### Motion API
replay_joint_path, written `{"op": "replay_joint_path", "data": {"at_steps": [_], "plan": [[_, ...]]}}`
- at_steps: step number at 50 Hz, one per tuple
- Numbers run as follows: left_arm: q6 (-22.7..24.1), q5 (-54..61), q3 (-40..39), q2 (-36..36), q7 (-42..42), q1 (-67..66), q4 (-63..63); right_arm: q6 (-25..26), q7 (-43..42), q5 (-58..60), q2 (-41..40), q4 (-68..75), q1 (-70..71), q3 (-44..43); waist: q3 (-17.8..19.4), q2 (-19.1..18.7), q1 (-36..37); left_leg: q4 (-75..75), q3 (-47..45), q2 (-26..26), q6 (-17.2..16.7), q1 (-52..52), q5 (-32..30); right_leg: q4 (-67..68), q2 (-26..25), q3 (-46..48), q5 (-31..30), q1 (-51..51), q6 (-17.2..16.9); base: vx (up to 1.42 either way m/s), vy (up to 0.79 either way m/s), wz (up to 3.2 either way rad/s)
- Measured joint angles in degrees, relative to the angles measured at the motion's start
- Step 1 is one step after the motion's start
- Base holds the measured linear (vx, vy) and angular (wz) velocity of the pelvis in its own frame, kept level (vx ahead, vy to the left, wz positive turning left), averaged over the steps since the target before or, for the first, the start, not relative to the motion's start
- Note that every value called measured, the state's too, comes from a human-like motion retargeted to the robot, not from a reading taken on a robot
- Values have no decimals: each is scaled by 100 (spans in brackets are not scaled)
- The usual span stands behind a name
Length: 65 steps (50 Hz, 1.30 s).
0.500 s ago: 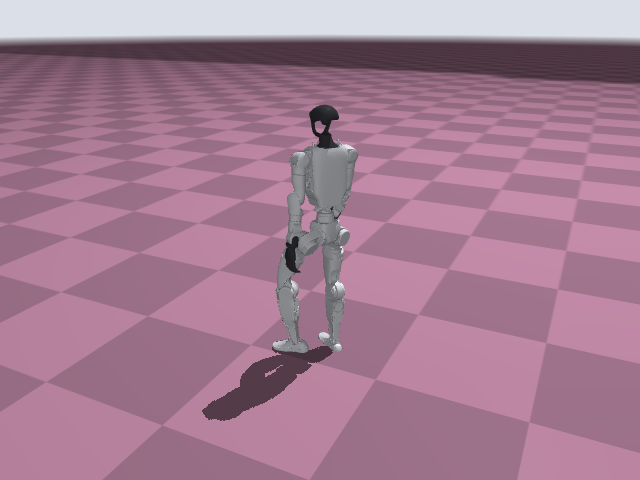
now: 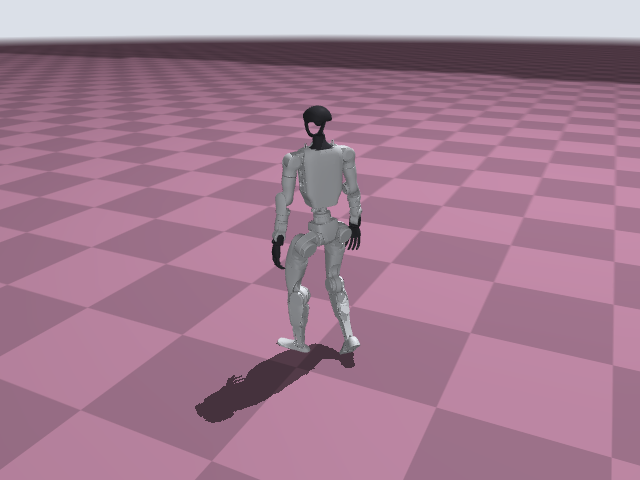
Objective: Walk
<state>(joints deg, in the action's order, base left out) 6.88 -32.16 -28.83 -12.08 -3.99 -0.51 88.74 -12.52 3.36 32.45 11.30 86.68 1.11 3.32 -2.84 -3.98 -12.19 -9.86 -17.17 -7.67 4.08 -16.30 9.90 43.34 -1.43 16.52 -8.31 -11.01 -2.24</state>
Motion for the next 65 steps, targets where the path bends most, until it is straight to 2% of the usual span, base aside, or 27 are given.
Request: {"op": "replay_joint_path", "data": {"at_steps": [3,8,10,13,15,18,20,22,25,27,28,30,32,33,37,40,45,47,50,51,54,55,58,60,61,63,65], "plan": [[99,-30,219,-30,13,492,-162,-8,57,-156,143,65,-258,-182,116,-17,-220,158,112,107,-67,325,121,-320,79,-368,546,-563,-574,59,4,34],[364,117,455,31,-65,1156,-460,98,88,-143,392,181,-567,-431,222,219,-595,419,-7,462,-256,1044,332,-2237,1026,-347,975,-979,-1172,57,-2,27],[462,164,499,-13,-115,1365,-567,155,110,-136,419,263,-587,-482,287,381,-544,466,-195,429,-474,1346,428,-3334,918,-634,955,-1121,-1276,49,-40,-45],[574,204,598,-71,-187,1616,-650,243,132,-117,454,389,-522,-582,383,462,-439,448,-357,201,-892,1720,574,-4390,684,-523,1262,-1425,-1276,56,-56,-47],[609,219,677,-58,-211,1707,-644,285,141,-100,469,456,-507,-641,334,429,-372,382,-385,205,-1055,1872,727,-4648,591,-459,1304,-1495,-1276,67,-17,-21],[626,199,761,32,-217,1644,-590,310,149,-124,424,508,-530,-662,198,366,-452,149,-286,457,-1170,2090,821,-4188,882,-170,1203,-1368,-1276,83,15,31],[624,155,780,73,-251,1516,-552,308,142,-144,368,514,-508,-641,126,303,-611,-91,-89,516,-1334,2184,514,-4072,872,-130,886,-1272,-1276,81,-3,86],[581,75,775,139,-267,1291,-522,293,136,-170,292,513,-482,-571,42,230,-821,-417,102,630,-1428,2268,-163,-3893,813,-521,883,-1109,-1276,89,-5,105],[520,-38,690,271,-158,949,-488,252,101,-215,168,460,-300,-492,99,336,-1011,-1358,271,976,-1543,2135,-1830,-3704,1117,-359,1032,-755,-1275,77,-5,85],[468,-51,528,271,-107,768,-413,184,108,-253,95,371,-62,-280,135,608,-782,-2315,-366,996,-1879,1802,-2770,-3702,1259,-373,1123,-498,-1024,55,-7,-15],[438,-57,463,262,-99,673,-378,152,125,-252,63,288,37,-176,78,696,-786,-2819,-704,855,-1901,1596,-3032,-3697,1379,-230,1139,-442,-917,61,-15,14],[391,-74,322,246,-90,413,-364,94,128,-192,-11,76,198,34,45,699,-738,-3750,-1001,405,-1652,1171,-3473,-3674,1266,-54,1247,-254,-641,68,-23,35],[361,-66,160,256,-90,186,-399,46,97,-49,-57,-170,421,166,64,703,-706,-4231,-958,248,-1470,663,-2906,-3676,1202,-40,1363,-127,-523,64,-16,29],[344,-54,80,263,-84,85,-403,22,84,12,-64,-283,548,223,102,709,-675,-4341,-947,140,-1493,456,-2520,-3698,1180,24,1411,-45,-482,59,-8,9],[234,-31,-192,271,-87,-355,-327,-77,-2,56,-69,-531,1036,432,243,758,-382,-3744,-601,325,-1386,-386,-1623,-3888,984,15,1550,325,-303,51,-3,-30],[147,-90,-320,267,-151,-706,-343,-132,-36,-16,-132,-617,1311,445,296,688,-248,-2610,-492,249,-816,-744,-1203,-4019,749,103,1713,611,-151,60,-4,-9],[51,-136,-508,289,-170,-1117,-365,-251,-87,-270,-278,-788,1495,281,401,571,-216,-133,30,392,265,-962,-1164,-4118,415,361,2120,1124,79,68,0,28],[34,-110,-593,316,-165,-1253,-347,-299,-78,-406,-319,-796,1490,268,323,625,-225,820,-30,480,534,-1023,-1331,-4144,423,469,2263,1279,121,69,0,23],[5,-78,-701,333,-178,-1443,-311,-315,-22,-514,-366,-780,1393,323,193,665,-196,1363,-362,501,481,-1016,-1274,-4061,328,411,2469,1450,240,75,0,-12],[-9,-73,-708,321,-176,-1477,-293,-306,-20,-501,-373,-774,1331,343,189,683,-154,1168,-255,549,570,-1012,-1349,-3995,274,269,2472,1511,267,74,1,-42],[-94,-104,-698,255,-157,-1475,-185,-252,3,-412,-355,-711,1118,383,128,741,-6,646,161,746,645,-1051,-1435,-3798,130,28,2128,1679,247,85,4,-55],[-136,-126,-691,232,-148,-1447,-131,-218,19,-364,-339,-666,1033,388,60,788,39,557,492,903,698,-1099,-1394,-3725,128,-8,1879,1706,206,69,1,-68],[-208,-96,-658,201,-135,-1248,11,-93,32,-198,-267,-458,736,389,82,859,225,-52,224,626,332,-992,-934,-3110,65,-247,538,1766,23,81,7,-76],[-187,0,-569,219,-118,-1050,36,-44,58,-133,-165,-291,585,412,146,754,141,-98,230,582,287,-719,-615,-2437,-117,-361,-558,1622,-270,69,9,-13],[-158,35,-514,240,-109,-961,18,-17,85,-88,-110,-246,491,436,147,588,33,-119,199,441,231,-598,-496,-1968,-156,-208,-766,1457,-380,63,8,15],[-103,90,-369,270,-113,-776,-33,39,115,22,-9,-218,262,469,85,292,-100,-200,273,222,122,-474,-253,-1069,-174,-55,-867,1036,-568,78,9,-13],[-56,94,-173,243,-144,-492,-77,76,111,108,76,-253,20,408,38,103,-83,-279,323,58,15,-380,-39,-336,-85,39,-155,552,-275,65,8,-47]]}}
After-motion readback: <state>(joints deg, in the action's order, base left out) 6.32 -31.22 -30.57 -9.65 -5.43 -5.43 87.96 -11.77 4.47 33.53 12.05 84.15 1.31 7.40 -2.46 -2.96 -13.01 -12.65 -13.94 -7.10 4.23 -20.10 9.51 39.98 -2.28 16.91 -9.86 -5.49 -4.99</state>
